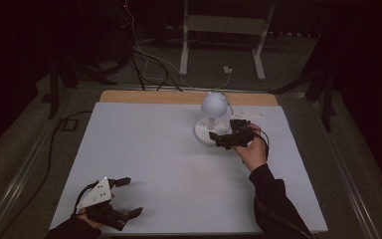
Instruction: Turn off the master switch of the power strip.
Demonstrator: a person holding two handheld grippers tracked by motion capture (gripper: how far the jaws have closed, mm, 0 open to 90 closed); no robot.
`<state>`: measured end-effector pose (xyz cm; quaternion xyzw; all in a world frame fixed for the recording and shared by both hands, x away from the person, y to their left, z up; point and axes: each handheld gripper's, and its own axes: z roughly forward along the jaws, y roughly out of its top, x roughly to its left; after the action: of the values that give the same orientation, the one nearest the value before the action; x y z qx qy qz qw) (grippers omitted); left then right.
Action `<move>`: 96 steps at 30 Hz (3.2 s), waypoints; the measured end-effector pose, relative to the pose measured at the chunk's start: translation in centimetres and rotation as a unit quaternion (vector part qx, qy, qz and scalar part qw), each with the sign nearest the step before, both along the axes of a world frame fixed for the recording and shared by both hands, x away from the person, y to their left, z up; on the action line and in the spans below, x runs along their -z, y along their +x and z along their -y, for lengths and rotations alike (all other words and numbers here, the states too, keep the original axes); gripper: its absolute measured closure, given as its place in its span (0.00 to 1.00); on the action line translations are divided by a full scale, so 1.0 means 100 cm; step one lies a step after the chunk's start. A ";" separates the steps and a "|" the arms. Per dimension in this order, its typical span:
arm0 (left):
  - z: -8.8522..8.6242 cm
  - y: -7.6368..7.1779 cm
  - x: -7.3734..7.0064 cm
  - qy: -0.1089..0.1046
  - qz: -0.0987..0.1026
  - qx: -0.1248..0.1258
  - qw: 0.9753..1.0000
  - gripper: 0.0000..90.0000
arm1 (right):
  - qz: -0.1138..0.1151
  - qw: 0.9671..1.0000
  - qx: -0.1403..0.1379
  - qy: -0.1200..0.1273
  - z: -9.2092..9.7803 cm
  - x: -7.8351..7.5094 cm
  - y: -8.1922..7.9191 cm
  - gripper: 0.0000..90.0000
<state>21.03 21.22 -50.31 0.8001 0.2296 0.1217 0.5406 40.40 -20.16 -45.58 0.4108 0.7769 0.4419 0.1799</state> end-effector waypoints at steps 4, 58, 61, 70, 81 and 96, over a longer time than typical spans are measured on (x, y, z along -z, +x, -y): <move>0.000 0.000 0.000 0.000 0.000 0.000 1.000 0.01 | -0.004 1.000 0.006 0.005 0.004 0.009 0.005 0.00; -0.001 0.001 0.000 -0.001 -0.003 -0.001 1.000 0.01 | -0.035 0.990 0.134 -0.037 -0.005 0.037 0.028 1.00; -0.001 0.000 0.000 -0.001 -0.004 -0.001 1.000 0.01 | -0.036 0.990 0.128 -0.041 -0.008 0.038 0.028 1.00; -0.001 0.001 0.000 -0.001 -0.004 -0.001 1.000 0.01 | -0.036 0.990 0.127 -0.043 -0.011 0.043 0.029 1.00; 0.000 0.000 0.000 -0.001 -0.004 -0.001 1.000 0.01 | -0.034 0.990 0.130 -0.043 -0.009 0.049 0.029 1.00; 0.001 0.000 0.001 0.002 -0.004 -0.002 1.000 0.01 | -0.026 0.990 0.128 -0.052 -0.011 0.053 0.027 1.00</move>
<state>21.07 21.17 -50.38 0.8011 0.2332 0.1197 0.5381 43.10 -19.05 -50.83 0.5079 0.7444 0.3636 0.2358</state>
